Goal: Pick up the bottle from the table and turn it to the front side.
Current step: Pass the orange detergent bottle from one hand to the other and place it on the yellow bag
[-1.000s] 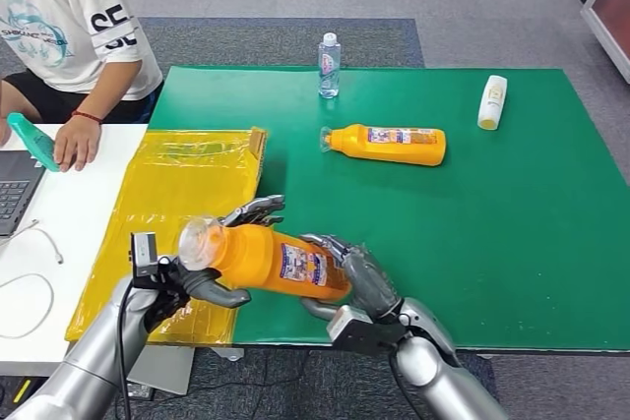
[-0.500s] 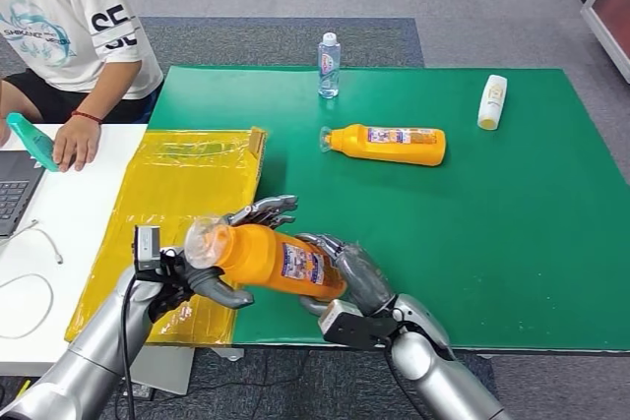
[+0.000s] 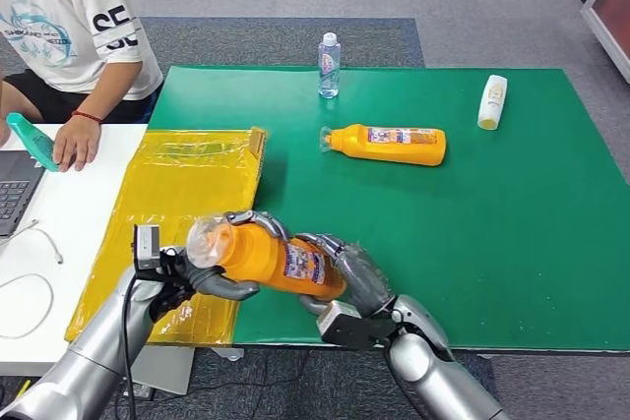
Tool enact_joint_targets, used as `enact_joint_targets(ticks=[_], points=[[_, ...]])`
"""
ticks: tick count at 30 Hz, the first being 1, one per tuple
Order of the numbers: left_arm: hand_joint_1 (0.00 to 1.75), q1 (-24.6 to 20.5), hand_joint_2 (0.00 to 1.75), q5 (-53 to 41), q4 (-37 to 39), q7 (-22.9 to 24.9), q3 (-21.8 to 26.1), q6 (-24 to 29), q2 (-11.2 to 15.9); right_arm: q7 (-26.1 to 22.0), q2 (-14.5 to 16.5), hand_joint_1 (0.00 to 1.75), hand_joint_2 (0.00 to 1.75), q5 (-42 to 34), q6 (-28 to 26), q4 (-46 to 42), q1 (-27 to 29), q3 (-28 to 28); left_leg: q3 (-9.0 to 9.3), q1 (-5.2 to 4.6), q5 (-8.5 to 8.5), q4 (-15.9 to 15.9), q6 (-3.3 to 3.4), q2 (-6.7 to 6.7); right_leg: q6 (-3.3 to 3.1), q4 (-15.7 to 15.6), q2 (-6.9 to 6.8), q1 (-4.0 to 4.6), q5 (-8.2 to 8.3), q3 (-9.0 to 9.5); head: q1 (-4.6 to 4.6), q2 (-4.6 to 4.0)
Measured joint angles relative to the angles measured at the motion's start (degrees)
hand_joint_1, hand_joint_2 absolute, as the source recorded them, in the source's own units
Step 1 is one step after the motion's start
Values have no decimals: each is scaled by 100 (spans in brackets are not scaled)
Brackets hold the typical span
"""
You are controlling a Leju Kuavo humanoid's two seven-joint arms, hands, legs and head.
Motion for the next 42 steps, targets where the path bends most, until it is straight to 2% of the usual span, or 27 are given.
enact_joint_targets(ticks=[11, 15, 16, 19, 20, 21, 37, 42], points=[[175, -116, 175, 61, 0, -31, 0, 77, -53, -87, -2, 175, 175, 366, -1042, -471, 267, -92, -1, 0, 0, 0, 0, 0, 0, 0, 0, 0, 0, 1, 0, 0], [175, -144, 175, 58, 15, -26, 12, 141, -63, -127, -2, 174, 175, 171, -1111, -683, 343, -142, 0, 0, 0, 0, 0, 0, 0, 0, 0, 1, 0, 0, 1, 0], [175, -134, 175, 44, 23, -13, 13, 148, -52, -136, -2, 158, 175, 53, -1070, -741, 339, -167, 0, 0, 0, 0, 0, 0, 0, 0, 1, 1, 0, 0, 1, 0], [175, -15, 175, -8, 52, 20, -7, 143, -14, -144, -1, 32, 175, -242, -933, -861, 263, -280, 1, 0, 1, 0, -1, 2, -1, 0, 6, 0, 0, -5, 0, 0], [175, 31, 175, -13, 57, 20, -14, 144, -8, -147, -1, 4, 175, -288, -901, -875, 247, -310, 1, 1, 1, 0, -1, 3, -1, 0, 6, 0, 0, -5, 0, 0], [175, 65, 175, -15, 60, 20, -20, 148, 0, -150, -1, 0, 175, -335, -865, -886, 240, -338, 0, 1, 1, 0, -1, 2, -1, 0, 5, 0, 0, -5, 1, 0], [175, 389, 175, -329, -141, 20, -154, 577, 105, -101, 0, 0, 175, -1038, -168, -825, 265, -724, 0, 1, 0, 0, -1, 2, -1, 0, 6, 1, 0, -5, 2, 0], [175, 400, 175, -653, -266, 20, -346, 1117, 214, -86, 10, 0, 175, -1251, 87, -732, 280, -897, 0, 0, 0, 0, -1, 2, -1, 0, 5, 0, 0, -5, 1, 0]])
